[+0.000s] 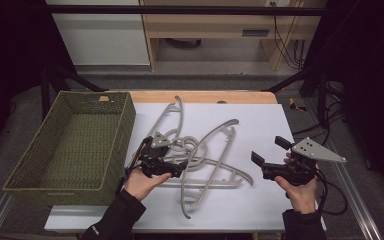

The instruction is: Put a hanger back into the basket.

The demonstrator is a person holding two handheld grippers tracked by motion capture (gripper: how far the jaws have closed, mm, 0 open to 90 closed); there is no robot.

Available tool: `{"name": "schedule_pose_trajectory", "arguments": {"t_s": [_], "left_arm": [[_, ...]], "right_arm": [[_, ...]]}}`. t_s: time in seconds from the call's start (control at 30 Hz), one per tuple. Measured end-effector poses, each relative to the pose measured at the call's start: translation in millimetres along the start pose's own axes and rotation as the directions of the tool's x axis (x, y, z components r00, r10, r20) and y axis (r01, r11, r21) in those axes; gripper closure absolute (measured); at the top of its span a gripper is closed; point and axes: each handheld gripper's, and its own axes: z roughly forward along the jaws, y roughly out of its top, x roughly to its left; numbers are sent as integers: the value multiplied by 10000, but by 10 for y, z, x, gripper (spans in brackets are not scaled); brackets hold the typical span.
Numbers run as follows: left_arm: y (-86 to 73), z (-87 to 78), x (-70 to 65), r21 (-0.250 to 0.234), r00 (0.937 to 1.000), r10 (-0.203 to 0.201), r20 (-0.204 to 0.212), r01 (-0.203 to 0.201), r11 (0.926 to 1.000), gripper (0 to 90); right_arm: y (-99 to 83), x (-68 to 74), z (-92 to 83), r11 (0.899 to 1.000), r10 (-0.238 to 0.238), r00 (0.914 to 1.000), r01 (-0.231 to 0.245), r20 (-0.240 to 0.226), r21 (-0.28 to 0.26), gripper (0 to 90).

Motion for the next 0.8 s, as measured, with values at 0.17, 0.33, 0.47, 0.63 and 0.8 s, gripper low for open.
{"name": "schedule_pose_trajectory", "arguments": {"t_s": [0.17,0.33,0.47,0.63,0.8], "left_arm": [[57,334,5,557,9995,-198,-259,212,9982,170],[51,562,50,697,9968,-603,-525,639,9955,267],[38,674,79,1013,9964,-695,-478,740,9921,348],[-13,835,83,1242,9960,-569,-686,651,9901,438],[-51,936,71,1275,9959,-646,-626,722,9892,560]], "right_arm": [[-3,-3,4,10000,-2,10000,2,-77,41,58],[-4,-7,4,10000,31,10000,-31,-68,16,58],[-5,-10,5,10000,21,10000,-21,-78,10,58],[-1,-6,5,10000,40,9999,-40,-102,7,58],[-5,-6,8,10000,40,9999,-40,-164,40,58]]}}
